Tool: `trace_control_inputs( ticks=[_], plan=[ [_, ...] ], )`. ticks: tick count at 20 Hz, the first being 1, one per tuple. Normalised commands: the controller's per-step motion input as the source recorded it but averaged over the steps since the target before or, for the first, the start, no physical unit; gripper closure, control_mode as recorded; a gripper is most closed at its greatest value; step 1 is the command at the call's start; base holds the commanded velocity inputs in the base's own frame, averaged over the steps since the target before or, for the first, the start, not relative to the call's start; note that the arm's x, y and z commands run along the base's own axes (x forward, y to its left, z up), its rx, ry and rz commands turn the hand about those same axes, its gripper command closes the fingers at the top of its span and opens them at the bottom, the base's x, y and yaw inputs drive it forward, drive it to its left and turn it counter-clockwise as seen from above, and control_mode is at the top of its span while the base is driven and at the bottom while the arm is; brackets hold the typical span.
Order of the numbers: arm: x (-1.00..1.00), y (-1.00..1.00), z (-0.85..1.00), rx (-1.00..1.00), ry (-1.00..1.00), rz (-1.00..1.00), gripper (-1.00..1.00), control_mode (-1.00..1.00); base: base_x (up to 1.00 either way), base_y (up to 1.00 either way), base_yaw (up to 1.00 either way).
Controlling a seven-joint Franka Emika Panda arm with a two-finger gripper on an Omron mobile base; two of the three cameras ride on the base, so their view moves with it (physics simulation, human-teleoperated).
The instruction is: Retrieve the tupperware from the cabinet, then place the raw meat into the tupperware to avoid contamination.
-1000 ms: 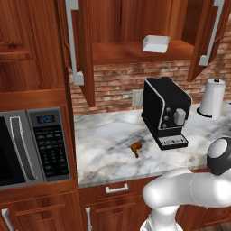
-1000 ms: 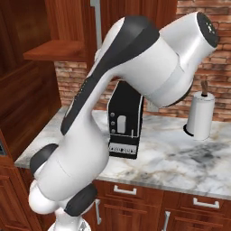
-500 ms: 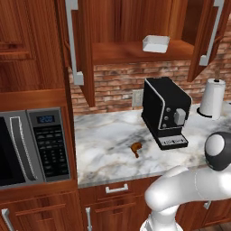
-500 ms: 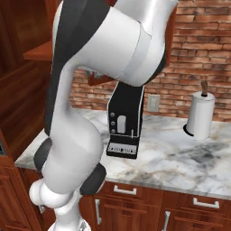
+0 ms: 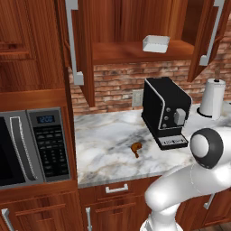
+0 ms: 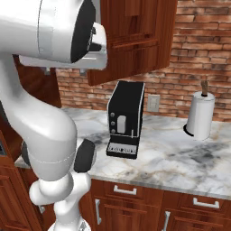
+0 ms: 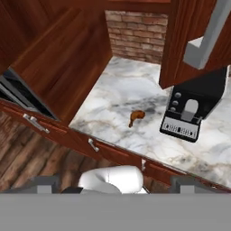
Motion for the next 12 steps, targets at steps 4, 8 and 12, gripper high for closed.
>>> trace_control_inputs(
  ticks=[4,8,12],
  plan=[
    [0.11,0.58,0.01,-0.25,0.07,-0.11,-1.0,-1.0,0.0,0.0,0.0],
    [0.12,0.61,-0.14,-0.28,0.05,-0.12,-1.0,-1.0,0.0,0.0,0.0],
    [0.19,0.58,-0.02,-0.28,0.09,-0.1,-1.0,-1.0,0.0,0.0,0.0]
  ],
)
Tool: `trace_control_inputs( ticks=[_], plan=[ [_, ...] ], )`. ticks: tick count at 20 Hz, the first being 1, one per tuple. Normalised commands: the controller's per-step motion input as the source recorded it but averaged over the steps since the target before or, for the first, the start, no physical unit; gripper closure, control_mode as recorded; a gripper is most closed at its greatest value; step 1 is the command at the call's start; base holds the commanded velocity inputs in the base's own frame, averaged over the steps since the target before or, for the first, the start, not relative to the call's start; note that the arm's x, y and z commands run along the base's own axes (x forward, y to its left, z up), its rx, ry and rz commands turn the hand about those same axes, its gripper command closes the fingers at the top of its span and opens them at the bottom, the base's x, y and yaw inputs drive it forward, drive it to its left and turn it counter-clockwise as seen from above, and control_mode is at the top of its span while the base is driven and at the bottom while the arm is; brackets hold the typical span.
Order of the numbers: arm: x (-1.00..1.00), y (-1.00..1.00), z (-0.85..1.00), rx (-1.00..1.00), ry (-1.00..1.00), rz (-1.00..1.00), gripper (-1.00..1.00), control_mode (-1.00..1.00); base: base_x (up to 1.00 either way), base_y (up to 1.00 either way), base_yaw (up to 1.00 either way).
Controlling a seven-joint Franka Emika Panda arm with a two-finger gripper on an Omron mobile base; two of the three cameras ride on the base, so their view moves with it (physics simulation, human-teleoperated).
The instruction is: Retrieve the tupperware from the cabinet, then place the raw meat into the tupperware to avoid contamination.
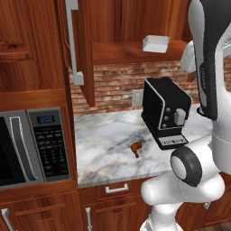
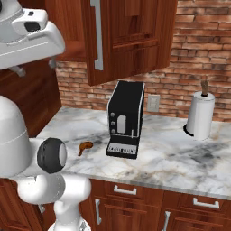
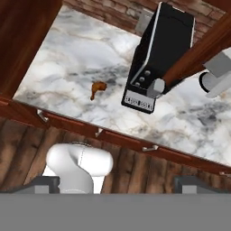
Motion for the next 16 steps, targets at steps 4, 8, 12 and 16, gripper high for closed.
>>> trace_control_inputs(
  ticks=[4,8,12,16],
  plan=[
    [0.2,0.14,-0.1,-0.08,0.08,-0.05,-1.0,-1.0,0.0,0.0,0.0],
    [0.34,0.0,-0.18,0.0,0.14,0.0,-1.0,-1.0,0.0,0.0,0.0],
    [0.53,0.0,-0.16,-0.01,0.12,0.02,-1.0,-1.0,0.0,0.0,0.0],
    [0.53,0.08,-0.13,-0.06,0.11,0.04,-1.0,-1.0,0.0,0.0,0.0]
  ],
)
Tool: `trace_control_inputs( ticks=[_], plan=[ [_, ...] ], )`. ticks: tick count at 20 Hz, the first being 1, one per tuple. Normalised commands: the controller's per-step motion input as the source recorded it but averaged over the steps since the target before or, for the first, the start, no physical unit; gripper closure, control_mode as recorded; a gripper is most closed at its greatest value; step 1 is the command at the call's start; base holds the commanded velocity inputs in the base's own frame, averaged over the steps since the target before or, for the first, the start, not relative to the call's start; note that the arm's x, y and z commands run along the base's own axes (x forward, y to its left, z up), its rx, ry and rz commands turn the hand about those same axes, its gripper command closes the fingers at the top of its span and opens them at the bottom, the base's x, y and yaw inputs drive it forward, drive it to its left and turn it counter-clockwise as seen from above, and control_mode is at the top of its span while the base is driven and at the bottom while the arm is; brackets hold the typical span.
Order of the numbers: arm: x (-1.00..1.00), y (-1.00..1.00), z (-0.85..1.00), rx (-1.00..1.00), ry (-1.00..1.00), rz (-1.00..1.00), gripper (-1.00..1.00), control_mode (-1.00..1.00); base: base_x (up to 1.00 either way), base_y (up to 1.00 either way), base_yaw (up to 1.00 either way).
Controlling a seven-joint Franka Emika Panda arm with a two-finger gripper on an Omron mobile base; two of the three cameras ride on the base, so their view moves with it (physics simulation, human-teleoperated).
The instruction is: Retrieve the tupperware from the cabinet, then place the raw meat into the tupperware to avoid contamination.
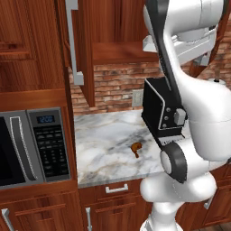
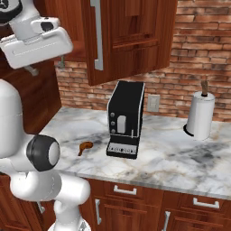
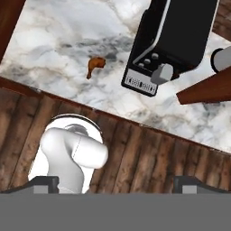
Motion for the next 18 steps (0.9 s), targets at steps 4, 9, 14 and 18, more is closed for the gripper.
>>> trace_control_inputs(
  ticks=[4,9,14,18],
  plan=[
    [0.05,0.21,0.0,-0.2,0.11,-0.01,-1.0,-1.0,0.0,0.0,0.0],
    [0.37,-0.05,-0.05,-0.15,0.04,-0.01,-1.0,-1.0,0.0,0.0,0.0],
    [0.64,-0.24,-0.01,-0.13,0.08,0.01,-1.0,-1.0,0.0,0.0,0.0],
    [0.55,-0.24,0.01,-0.18,0.15,0.0,-1.0,-1.0,0.0,0.0,0.0]
  ],
)
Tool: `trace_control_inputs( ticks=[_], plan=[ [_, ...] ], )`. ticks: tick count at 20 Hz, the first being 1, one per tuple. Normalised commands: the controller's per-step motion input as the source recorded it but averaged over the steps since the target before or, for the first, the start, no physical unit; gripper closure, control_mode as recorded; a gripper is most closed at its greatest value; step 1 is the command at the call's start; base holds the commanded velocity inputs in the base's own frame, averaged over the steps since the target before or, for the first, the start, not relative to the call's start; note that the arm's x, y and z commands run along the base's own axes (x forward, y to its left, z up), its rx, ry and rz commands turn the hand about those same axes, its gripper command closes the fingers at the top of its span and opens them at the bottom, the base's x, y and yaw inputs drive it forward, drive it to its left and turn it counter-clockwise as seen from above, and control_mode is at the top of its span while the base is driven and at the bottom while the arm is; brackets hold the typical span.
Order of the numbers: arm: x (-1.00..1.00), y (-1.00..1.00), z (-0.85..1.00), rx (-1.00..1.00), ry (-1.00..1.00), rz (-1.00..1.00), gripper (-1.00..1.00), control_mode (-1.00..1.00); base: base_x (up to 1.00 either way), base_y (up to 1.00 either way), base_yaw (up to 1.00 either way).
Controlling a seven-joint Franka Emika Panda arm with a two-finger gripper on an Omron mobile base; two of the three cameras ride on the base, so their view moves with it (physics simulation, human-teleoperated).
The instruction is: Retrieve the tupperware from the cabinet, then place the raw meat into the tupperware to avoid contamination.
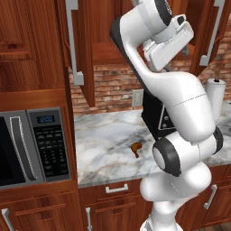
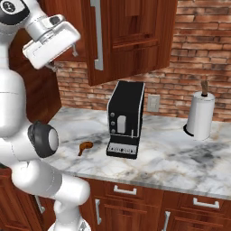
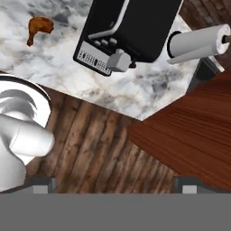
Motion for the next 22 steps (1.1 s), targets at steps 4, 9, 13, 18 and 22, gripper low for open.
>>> trace_control_inputs(
  ticks=[4,9,13,18,22],
  plan=[
    [0.4,-0.43,-0.21,-0.15,0.01,0.0,-1.0,-1.0,0.0,0.0,0.0],
    [0.38,-0.41,-0.17,-0.16,0.1,0.0,-1.0,-1.0,0.0,0.0,0.0],
    [0.29,-0.27,-0.1,-0.2,0.18,0.0,-1.0,-1.0,0.0,0.0,0.0],
    [-0.13,-0.45,-0.11,-0.14,0.21,-0.06,-1.0,-1.0,0.0,0.0,0.0],
    [-0.62,-0.68,-0.07,-0.05,0.1,-0.06,-1.0,-1.0,0.0,0.0,0.0]
  ],
)
